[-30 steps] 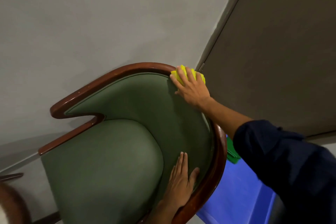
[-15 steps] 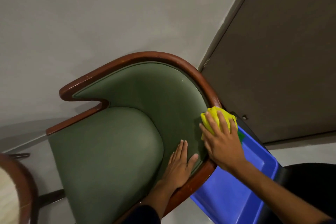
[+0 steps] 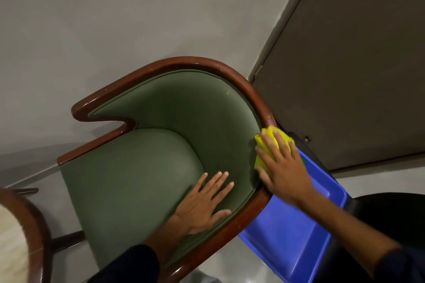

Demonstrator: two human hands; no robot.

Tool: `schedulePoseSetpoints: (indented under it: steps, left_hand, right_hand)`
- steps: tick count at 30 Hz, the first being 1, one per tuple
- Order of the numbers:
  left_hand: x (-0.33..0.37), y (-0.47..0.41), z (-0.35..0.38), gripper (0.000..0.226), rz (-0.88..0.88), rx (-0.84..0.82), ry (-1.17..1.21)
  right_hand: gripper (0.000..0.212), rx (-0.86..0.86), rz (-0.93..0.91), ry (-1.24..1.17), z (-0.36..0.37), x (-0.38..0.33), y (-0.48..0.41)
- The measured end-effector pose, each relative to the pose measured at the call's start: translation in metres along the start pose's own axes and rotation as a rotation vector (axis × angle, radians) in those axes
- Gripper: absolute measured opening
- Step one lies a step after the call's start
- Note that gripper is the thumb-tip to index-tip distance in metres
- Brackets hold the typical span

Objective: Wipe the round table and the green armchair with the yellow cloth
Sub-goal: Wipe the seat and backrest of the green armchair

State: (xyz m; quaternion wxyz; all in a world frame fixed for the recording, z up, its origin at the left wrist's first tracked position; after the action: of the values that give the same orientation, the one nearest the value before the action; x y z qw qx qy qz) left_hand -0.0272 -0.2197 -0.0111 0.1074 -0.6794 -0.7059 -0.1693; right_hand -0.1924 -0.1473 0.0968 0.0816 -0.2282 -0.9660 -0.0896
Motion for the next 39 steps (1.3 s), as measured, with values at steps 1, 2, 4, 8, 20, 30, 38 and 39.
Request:
schedulePoseSetpoints:
  steps: [1,2,4,8,20,30,38,39]
  left_hand:
    - [-0.001,0.003,0.001,0.071,-0.001,-0.017,-0.004]
    - [-0.002,0.004,0.001,0.071,-0.007,-0.029,-0.008]
    - [-0.002,0.006,0.0,0.071,-0.022,-0.044,-0.024]
    - [0.001,0.007,-0.008,0.07,-0.041,-0.043,-0.075]
    - [0.016,0.019,0.0,0.059,-0.159,-0.192,-0.058]
    - [0.01,0.024,0.0,0.058,-0.254,-0.244,-0.075]
    - [0.005,0.036,0.001,0.069,-0.335,-0.312,0.04]
    - [0.004,0.035,-0.001,0.078,-0.34,-0.275,0.11]
  right_hand:
    - [0.056,0.009,0.003,-0.053,0.006,-0.009,0.024]
    - [0.057,0.012,0.0,-0.087,0.012,-0.018,0.042]
    - [0.058,0.015,-0.034,-0.077,0.017,-0.029,0.05]
    - [0.052,0.05,0.051,0.002,-0.002,-0.001,-0.028]
    - [0.071,0.039,-0.306,0.312,-0.025,-0.055,-0.225]
    - [0.064,0.044,-0.031,0.241,-0.03,-0.02,-0.192]
    - [0.069,0.054,0.173,0.066,-0.009,-0.016,-0.034]
    - [0.069,0.048,0.21,0.031,-0.008,-0.021,-0.017]
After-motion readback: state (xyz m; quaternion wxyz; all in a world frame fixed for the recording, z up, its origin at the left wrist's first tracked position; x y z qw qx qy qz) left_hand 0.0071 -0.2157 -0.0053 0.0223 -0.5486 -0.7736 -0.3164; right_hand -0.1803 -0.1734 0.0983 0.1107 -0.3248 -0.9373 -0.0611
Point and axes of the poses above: each hand's wrist, its own y-axis away from the middle knuckle, its own z-axis out of the palm, x = y × z, the point moved 8 cm from there along -y, towards the middle knuckle, and after that the axes turned 2 degrees about y, right-handed, at the moved point
